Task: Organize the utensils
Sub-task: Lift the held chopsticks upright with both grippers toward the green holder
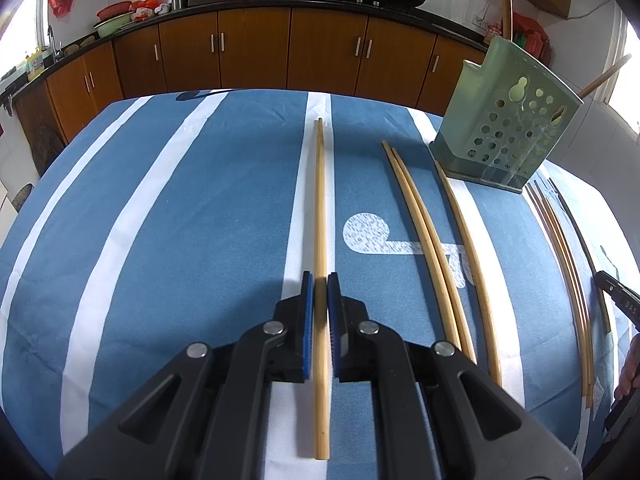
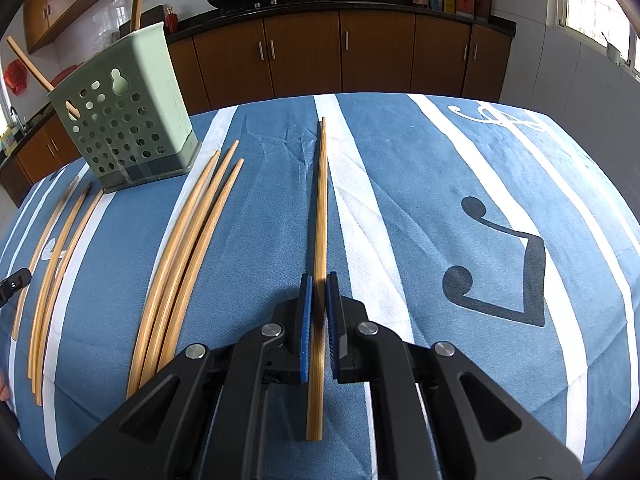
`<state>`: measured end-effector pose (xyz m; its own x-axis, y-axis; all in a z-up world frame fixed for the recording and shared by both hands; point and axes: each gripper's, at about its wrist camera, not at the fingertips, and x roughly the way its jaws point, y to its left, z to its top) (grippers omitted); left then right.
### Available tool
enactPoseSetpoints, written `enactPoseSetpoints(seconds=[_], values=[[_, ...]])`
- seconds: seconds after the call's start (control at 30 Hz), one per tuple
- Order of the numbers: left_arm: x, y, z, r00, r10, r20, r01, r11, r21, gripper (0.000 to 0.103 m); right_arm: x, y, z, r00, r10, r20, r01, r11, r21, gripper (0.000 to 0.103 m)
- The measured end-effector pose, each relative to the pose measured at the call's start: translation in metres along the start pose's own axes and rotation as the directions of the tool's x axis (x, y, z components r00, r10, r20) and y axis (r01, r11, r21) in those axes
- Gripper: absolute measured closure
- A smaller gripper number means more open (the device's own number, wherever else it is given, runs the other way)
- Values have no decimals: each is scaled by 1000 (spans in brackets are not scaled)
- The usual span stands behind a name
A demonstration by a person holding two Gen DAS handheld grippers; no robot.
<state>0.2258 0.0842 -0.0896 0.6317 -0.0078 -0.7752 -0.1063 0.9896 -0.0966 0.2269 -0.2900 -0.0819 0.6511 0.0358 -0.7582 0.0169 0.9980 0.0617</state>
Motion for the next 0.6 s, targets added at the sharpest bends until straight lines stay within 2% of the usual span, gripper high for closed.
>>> enactPoseSetpoints(seconds=[0.43,0.6], values=[[0,0,0,1000,6,0,-6,1000,6,94,0,-1,0,1000,18,-1,-18,1000,14,94],[-5,-4,-7,999,33,-1,-33,999,34,93,-2,-3,-2,999,33,-3,-33,999,23,94]])
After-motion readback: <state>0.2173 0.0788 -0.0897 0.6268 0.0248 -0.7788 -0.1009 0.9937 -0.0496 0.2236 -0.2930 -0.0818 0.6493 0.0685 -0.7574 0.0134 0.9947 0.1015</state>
